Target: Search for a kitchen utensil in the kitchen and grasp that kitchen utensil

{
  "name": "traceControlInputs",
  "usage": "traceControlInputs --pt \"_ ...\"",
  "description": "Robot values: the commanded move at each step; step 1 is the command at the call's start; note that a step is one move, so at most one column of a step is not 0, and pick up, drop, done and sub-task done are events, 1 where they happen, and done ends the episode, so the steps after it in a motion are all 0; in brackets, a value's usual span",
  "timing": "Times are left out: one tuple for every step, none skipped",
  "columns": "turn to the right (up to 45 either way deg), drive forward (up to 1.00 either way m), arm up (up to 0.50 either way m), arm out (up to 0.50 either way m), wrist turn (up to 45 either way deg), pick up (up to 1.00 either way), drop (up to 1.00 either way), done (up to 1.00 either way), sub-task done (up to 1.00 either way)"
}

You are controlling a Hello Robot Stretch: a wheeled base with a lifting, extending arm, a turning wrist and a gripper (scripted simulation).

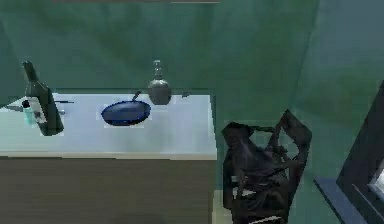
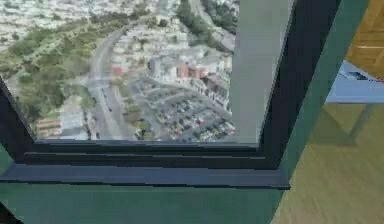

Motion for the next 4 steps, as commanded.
traceControlInputs --pt "-45.0 0.00 0.00 0.00 0.0 0.00 0.00 0.00 0.00" --pt "-45.0 0.00 0.00 0.00 0.0 0.00 0.00 0.00 0.00" --pt "-18.0 0.00 0.00 0.00 0.0 0.00 0.00 0.00 0.00" --pt "45.0 0.00 0.00 0.00 0.0 0.00 0.00 0.00 0.00"
